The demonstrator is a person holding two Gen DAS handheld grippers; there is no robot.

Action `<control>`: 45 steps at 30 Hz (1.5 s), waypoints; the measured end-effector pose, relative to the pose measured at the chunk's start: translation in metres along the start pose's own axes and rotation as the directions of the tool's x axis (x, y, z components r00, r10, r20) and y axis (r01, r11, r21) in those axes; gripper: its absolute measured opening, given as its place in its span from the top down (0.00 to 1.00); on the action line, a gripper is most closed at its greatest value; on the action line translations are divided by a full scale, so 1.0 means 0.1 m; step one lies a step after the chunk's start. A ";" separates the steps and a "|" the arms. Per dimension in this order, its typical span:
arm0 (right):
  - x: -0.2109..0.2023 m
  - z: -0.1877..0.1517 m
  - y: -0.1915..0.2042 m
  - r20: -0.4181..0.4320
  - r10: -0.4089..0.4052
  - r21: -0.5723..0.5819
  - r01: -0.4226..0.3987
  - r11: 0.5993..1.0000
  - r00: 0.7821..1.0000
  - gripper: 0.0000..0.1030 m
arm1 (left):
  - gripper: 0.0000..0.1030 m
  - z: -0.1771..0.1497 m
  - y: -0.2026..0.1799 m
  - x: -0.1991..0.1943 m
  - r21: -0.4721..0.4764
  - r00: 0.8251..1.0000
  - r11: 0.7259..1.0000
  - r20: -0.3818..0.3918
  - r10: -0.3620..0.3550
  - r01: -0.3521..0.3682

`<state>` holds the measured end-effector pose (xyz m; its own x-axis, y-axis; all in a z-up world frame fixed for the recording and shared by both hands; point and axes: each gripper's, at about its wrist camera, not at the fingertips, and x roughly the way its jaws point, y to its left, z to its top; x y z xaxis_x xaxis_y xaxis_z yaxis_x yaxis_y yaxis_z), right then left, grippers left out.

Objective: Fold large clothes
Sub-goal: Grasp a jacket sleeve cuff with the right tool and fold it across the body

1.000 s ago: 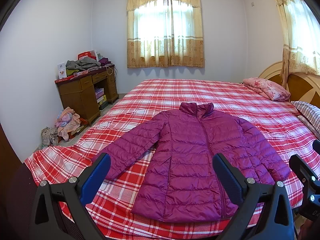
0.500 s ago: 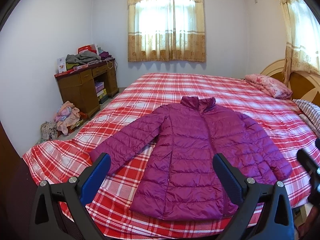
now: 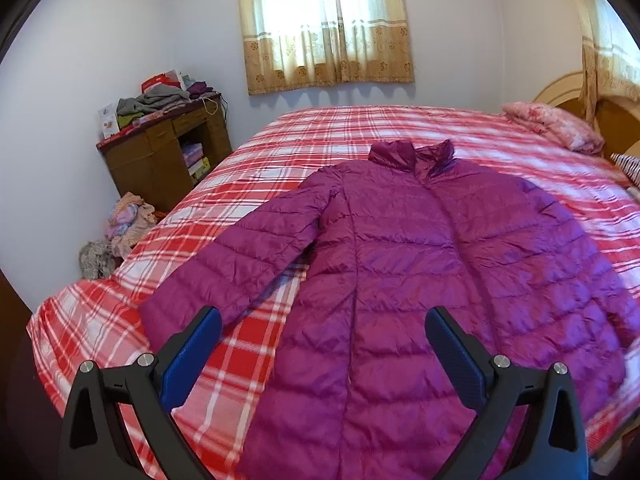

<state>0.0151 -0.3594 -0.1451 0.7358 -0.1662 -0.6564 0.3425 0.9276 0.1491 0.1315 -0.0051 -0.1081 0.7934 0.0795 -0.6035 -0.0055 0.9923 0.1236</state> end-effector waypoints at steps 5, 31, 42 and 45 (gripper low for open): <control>0.37 -0.01 -0.45 -0.080 -0.057 0.083 0.064 0.994 0.995 0.22 | 0.01 0.03 -0.08 0.47 0.021 0.999 0.999 -0.020 0.033 -0.033; 0.72 0.25 -1.26 -0.043 -0.187 0.143 0.191 0.971 0.982 0.20 | 0.01 0.02 0.13 1.15 0.027 0.988 0.992 -0.095 0.124 -0.122; 0.82 0.11 -1.02 -0.135 -0.142 0.100 0.156 0.983 0.981 0.85 | 0.01 0.40 0.11 1.10 -0.012 0.996 0.998 -0.069 0.055 -0.056; 0.80 0.30 -0.94 -0.088 -0.169 0.045 0.173 0.984 0.982 0.87 | 0.01 0.51 0.14 1.07 0.006 0.995 0.996 -0.045 0.088 -0.088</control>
<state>0.0596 -0.4696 -0.1897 0.6132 -0.2901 -0.7347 0.4907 0.8688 0.0664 0.2476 0.0128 -0.1309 0.7618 0.1710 -0.6248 -0.0718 0.9809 0.1809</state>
